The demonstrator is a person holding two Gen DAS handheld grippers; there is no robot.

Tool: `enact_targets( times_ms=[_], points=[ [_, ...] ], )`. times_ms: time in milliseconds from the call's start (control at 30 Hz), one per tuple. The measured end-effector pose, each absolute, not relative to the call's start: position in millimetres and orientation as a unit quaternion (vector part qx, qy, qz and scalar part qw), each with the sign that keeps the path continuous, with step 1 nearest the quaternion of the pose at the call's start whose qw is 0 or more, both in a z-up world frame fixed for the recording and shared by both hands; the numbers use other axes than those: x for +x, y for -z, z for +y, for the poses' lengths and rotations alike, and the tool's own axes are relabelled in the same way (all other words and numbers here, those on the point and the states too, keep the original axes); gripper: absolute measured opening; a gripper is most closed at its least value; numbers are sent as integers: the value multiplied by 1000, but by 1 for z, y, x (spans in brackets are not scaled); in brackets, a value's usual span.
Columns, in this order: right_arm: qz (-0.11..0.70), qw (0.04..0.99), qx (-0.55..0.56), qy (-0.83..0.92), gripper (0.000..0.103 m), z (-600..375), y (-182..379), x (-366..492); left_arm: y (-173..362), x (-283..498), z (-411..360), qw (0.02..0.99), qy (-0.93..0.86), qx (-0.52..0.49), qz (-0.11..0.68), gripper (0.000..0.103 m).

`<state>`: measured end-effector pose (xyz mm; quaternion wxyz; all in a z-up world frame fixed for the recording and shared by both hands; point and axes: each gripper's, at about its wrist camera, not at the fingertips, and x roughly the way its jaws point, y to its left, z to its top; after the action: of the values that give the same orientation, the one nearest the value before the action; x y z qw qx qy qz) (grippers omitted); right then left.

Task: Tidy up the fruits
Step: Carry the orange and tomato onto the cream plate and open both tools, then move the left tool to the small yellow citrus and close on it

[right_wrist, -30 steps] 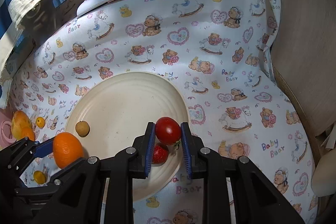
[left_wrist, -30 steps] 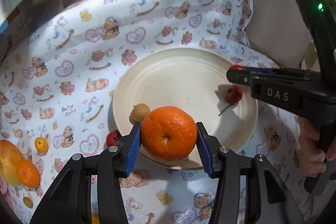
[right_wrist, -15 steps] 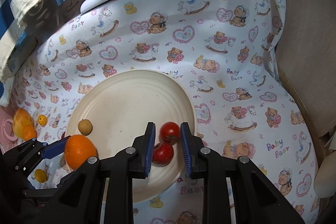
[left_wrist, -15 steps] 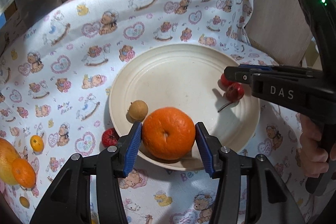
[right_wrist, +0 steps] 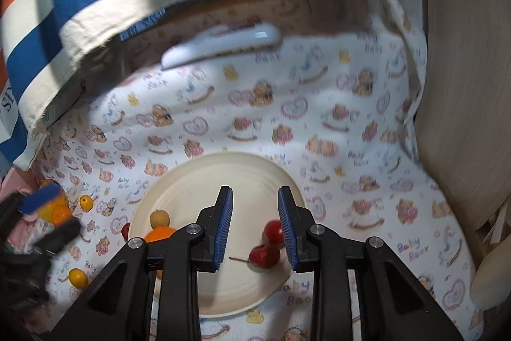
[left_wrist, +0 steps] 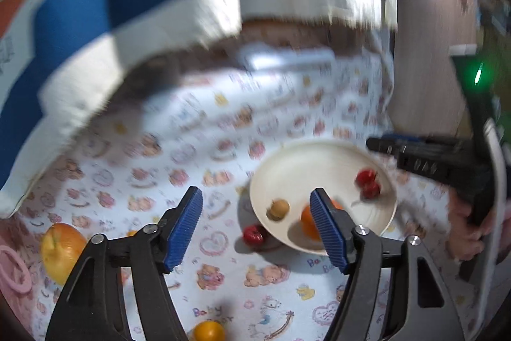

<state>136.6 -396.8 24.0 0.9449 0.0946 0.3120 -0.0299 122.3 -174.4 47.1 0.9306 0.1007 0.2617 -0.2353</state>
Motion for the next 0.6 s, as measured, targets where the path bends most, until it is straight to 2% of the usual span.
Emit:
enact_targets(
  times_ms=[33, 100, 200, 267, 300, 333, 400, 467, 600],
  points=[
    [303, 948, 92, 27, 31, -394, -26, 134, -52, 118, -166, 936, 236, 87, 244, 77],
    [281, 955, 93, 22, 31, -391, -32, 128, -62, 107, -148, 952, 229, 62, 194, 92],
    [249, 964, 84, 22, 31, -385, -39, 120, -72, 89, -125, 969, 205, 48, 126, 103],
    [227, 970, 83, 19, 47, -382, -44, 113, -74, 84, -116, 974, 191, 53, 109, 103],
    [217, 972, 85, 19, 60, -381, -45, 110, -74, 81, -112, 975, 189, 58, 104, 103],
    [203, 975, 87, 20, 65, -381, -48, 106, -73, 80, -109, 975, 186, 63, 101, 103],
    [191, 978, 87, 15, 66, -379, -51, 101, -69, 75, -102, 978, 172, 69, 98, 103],
    [192, 977, 94, -3, 74, -376, -53, 98, -65, 71, -94, 976, 180, 65, 101, 103],
    [189, 977, 96, -17, 76, -368, -54, 92, -59, 61, -80, 983, 163, 59, 63, 103]
  ],
)
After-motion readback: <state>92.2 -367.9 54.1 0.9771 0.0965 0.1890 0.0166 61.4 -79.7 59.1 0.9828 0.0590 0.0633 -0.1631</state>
